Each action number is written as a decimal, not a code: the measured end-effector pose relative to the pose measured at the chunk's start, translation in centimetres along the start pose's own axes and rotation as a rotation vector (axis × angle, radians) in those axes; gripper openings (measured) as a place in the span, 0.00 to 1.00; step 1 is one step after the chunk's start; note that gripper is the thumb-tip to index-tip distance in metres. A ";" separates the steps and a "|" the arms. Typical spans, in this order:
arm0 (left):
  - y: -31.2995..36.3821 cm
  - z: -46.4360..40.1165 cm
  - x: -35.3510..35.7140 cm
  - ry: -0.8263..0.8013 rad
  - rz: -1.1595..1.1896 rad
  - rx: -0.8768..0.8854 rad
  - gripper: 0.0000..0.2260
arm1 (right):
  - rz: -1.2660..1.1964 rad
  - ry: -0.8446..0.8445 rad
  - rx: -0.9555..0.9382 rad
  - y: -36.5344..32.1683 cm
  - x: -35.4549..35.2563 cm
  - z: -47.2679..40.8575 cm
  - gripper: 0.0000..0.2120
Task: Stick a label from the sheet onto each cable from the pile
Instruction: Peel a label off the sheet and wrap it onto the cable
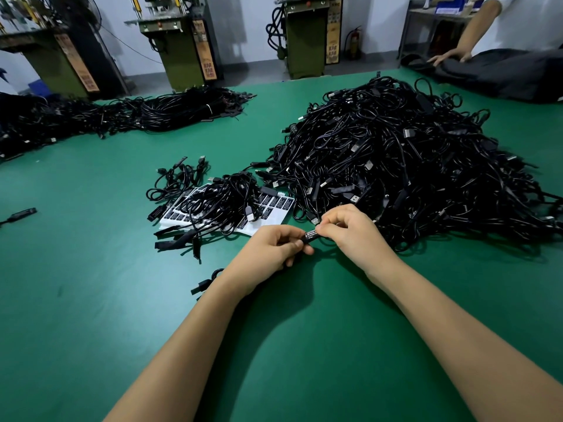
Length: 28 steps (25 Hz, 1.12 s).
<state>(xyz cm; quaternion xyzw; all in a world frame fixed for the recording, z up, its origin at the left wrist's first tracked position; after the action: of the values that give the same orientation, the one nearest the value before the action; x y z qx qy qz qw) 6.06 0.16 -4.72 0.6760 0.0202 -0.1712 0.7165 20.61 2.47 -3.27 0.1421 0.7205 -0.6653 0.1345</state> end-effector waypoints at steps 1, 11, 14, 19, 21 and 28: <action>0.0 0.0 0.0 -0.008 0.008 -0.004 0.09 | -0.016 -0.006 0.009 0.0 0.0 0.0 0.05; -0.5 -0.4 0.1 -0.098 0.118 -0.047 0.10 | -0.134 -0.070 0.071 0.4 0.2 -0.1 0.04; -0.4 -0.4 0.2 -0.108 0.105 -0.036 0.10 | -0.112 -0.058 0.070 0.5 0.2 0.0 0.04; -0.4 -0.2 0.1 -0.096 0.100 -0.045 0.10 | -0.063 -0.046 0.061 0.3 0.2 0.1 0.06; -0.3 -0.2 0.1 -0.095 0.094 -0.046 0.10 | -0.066 -0.044 0.062 0.2 0.1 0.2 0.07; -0.3 -0.3 0.2 -0.085 0.101 -0.049 0.10 | -0.044 -0.046 0.066 0.3 0.4 0.1 0.06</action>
<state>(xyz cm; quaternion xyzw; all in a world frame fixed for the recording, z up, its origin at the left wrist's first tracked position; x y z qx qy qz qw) 6.19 0.36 -5.05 0.6505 -0.0402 -0.1626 0.7408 20.38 2.37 -3.73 0.1153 0.6979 -0.6945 0.1318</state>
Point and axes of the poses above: each hand's wrist, its own z-axis away from the middle knuckle, its own x-axis out of the palm, y = z × x, the point moved 9 cm from there along -z, towards the middle knuckle, and after that the axes turned 3 degrees about y, right-handed, at the moved point
